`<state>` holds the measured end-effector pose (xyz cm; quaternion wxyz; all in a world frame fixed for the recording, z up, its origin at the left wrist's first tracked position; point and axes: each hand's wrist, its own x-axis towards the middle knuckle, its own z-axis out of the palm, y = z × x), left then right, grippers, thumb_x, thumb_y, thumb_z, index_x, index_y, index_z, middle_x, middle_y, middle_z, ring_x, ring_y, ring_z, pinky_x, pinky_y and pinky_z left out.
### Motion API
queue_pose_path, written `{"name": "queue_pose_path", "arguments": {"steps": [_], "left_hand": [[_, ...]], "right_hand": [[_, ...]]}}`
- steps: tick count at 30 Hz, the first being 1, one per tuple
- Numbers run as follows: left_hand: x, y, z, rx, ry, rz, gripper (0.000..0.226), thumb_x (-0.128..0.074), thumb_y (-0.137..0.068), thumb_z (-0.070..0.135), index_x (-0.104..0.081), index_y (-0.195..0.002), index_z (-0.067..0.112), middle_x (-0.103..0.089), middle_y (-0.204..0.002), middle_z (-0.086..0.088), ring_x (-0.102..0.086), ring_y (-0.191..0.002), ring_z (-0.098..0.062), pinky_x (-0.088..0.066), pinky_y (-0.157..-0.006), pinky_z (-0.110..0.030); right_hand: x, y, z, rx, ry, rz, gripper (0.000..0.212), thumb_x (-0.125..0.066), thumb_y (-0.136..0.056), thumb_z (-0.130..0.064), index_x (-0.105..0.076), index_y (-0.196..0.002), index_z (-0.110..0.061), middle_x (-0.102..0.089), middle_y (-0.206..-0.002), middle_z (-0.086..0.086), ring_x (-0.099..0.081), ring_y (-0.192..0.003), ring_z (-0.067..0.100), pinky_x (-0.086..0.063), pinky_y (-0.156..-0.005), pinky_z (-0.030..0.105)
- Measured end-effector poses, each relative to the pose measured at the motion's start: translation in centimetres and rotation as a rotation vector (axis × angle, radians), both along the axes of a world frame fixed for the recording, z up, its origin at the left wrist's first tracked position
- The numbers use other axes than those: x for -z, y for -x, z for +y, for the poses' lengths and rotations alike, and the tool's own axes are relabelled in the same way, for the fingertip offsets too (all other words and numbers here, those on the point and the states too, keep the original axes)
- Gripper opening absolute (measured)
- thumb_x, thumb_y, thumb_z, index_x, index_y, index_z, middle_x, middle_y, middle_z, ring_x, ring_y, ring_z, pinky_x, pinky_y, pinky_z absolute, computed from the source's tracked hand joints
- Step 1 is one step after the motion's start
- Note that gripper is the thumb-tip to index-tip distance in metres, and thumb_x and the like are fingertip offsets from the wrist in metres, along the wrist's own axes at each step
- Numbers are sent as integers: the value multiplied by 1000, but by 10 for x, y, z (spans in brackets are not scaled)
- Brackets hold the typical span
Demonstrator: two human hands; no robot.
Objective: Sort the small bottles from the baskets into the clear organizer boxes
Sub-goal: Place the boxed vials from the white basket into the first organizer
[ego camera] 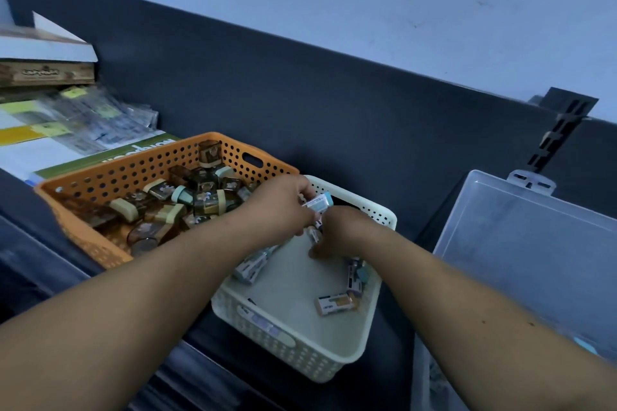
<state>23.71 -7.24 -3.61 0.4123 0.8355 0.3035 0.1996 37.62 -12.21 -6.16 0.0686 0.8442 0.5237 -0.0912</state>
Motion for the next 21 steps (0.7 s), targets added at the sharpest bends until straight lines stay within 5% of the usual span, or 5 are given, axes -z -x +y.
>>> {"name": "queue_pose_path", "arguments": {"steps": [4,10,14,17,21], "left_hand": [[-1,8,-2,-21,64,-55,13,-69,-85,13,-65,-94,21,-68,-83,-3,-64,-69,-15,-56,-68,-37],[-12,14,-6,-57,78,-100,22,-68,-82,3,-64,-87,24,-68,-86,-4,-66,-78,-22,-57,-76,-39],[-23,6,-19,-14,168,-208,20,-73,-77,-2,-62,-86,13,-65,-77,-8,-63,-66,-19,-54,-63,-33],[-31,-7,-33,31,225,-248,18,-70,-78,-6,-62,-84,8,-63,-74,-11,-62,-67,-24,-55,-70,-40],[-42,-33,-59,35,353,-280,21,-64,-79,-11,-55,-79,8,-63,-76,-16,-64,-71,-25,-55,-64,-33]], "right_hand": [[-7,0,-2,-18,29,-23,18,-61,-85,-28,-54,-72,-18,-58,-74,0,-54,-65,15,-42,-56,26],[-35,-6,-28,30,-167,165,11,-60,-85,-14,-66,-92,-8,-70,-85,7,-65,-79,21,-49,-64,29],[-50,-23,-60,220,-463,569,19,-59,-89,-6,-61,-106,-12,-66,-80,6,-63,-59,12,-50,-50,21],[-60,-36,-90,371,-587,960,28,-55,-93,-7,-60,-120,-16,-67,-80,3,-62,-56,6,-49,-50,19],[-77,-45,-141,482,-720,1287,19,-45,-96,-5,-63,-96,-12,-67,-74,5,-61,-53,7,-49,-50,17]]}}
